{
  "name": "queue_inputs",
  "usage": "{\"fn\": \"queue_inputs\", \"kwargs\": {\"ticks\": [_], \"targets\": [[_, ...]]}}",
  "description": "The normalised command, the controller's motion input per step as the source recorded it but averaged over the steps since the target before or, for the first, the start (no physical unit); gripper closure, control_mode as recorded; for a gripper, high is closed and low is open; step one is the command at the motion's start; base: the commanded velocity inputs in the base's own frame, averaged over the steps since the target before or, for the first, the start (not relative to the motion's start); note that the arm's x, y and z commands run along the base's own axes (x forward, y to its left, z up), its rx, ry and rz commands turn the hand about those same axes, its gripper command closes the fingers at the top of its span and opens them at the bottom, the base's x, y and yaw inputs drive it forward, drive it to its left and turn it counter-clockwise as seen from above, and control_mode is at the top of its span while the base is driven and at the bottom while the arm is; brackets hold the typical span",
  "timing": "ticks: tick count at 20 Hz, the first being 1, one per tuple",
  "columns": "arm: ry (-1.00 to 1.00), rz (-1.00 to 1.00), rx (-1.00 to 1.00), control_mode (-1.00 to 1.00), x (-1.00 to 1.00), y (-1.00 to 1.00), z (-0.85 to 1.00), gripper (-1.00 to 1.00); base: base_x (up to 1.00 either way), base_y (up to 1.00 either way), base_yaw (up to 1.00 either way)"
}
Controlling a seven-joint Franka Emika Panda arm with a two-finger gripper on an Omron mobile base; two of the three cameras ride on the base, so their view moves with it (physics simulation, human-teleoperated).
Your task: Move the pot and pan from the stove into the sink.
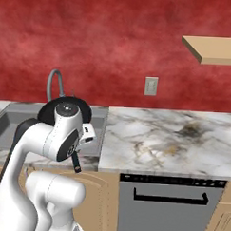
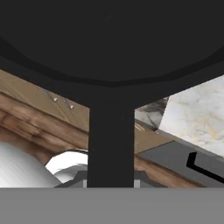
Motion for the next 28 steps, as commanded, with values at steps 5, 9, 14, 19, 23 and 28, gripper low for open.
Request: {"fn": "queue_inputs", "kwargs": {"ticks": [5,9,14,19,23,28], "targets": [[0.0,0.0,0.0,-1.0,0.01,0.0,0.0,1.0,0.0,0.0,0.0],[0.04,-0.01,0.0,-1.0,0.47,0.05,0.0,1.0,0.0,0.0,0.0],[0.06,0.0,0.0,-1.0,0.59,0.03,0.0,1.0,0.0,0.0,0.0],[0.07,0.0,0.0,-1.0,0.54,0.04,0.0,1.0,0.0,0.0,0.0],[0.11,-0.03,-0.01,-1.0,0.59,0.12,0.0,1.0,0.0,0.0,0.0],[0.05,-0.02,-0.01,-1.0,0.1,0.07,0.0,1.0,0.0,0.0,0.0]]}}
